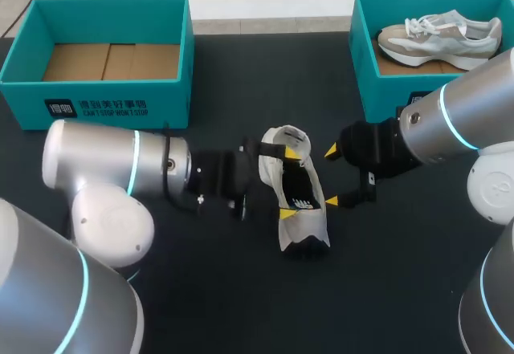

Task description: Take the shoe out of the shoebox, open the shoe tongue, remove and reinsert the insole, then place the shoe into the shoebox

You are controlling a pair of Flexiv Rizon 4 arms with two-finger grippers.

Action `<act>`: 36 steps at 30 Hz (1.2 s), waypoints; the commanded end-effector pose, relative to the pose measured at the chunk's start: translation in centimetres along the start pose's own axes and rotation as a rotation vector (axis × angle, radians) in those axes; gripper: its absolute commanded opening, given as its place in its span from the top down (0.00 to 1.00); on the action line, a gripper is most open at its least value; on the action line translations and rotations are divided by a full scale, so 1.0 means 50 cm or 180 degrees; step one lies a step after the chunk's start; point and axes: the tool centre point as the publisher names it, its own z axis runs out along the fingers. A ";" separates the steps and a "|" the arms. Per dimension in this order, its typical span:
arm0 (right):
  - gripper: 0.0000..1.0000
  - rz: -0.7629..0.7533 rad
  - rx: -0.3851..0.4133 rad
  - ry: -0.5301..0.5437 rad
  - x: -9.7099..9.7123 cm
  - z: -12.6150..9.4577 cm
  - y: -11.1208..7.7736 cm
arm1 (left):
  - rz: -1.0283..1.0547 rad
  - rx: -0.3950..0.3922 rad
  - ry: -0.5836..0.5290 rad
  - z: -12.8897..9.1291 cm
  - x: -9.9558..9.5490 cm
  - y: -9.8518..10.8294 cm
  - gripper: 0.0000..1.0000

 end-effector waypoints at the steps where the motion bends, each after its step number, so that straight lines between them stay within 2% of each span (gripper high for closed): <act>1: 0.00 0.0000 0.0000 -0.0010 0.003 0.000 0.000 | -0.0010 -0.0026 0.0120 -0.033 -0.012 -0.009 0.00; 6: 0.00 0.0000 0.0000 -0.0010 0.003 0.000 0.000 | 0.0008 -0.0044 0.0342 -0.058 -0.031 -0.006 0.00; 11: 0.00 0.0000 0.0000 -0.0010 0.003 0.000 0.000 | 0.0050 -0.0103 0.0651 -0.097 -0.066 -0.012 0.00; 14: 0.00 0.0000 0.0000 -0.0010 0.003 0.000 0.000 | 0.0122 -0.0188 0.0970 -0.109 -0.089 -0.021 0.00; 18: 0.00 0.0000 0.0000 -0.0010 0.003 0.000 0.000 | 0.0163 -0.0154 0.1500 -0.126 -0.117 -0.025 0.00; 21: 0.00 0.0000 0.0000 -0.0010 0.003 0.000 0.000 | 0.0172 -0.0310 0.1938 -0.129 -0.126 -0.027 0.00; 24: 0.00 0.0000 0.0000 -0.0010 0.003 0.000 0.000 | 0.0114 -0.0398 0.2195 -0.131 -0.138 -0.028 0.00; 26: 0.00 0.0000 0.0000 -0.0010 0.003 0.000 0.000 | 0.0070 -0.0346 0.2482 -0.134 -0.143 -0.035 0.00; 36: 0.00 0.0000 0.0000 -0.0010 0.003 0.000 0.000 | 0.0070 -0.0346 0.2482 -0.134 -0.143 -0.035 0.00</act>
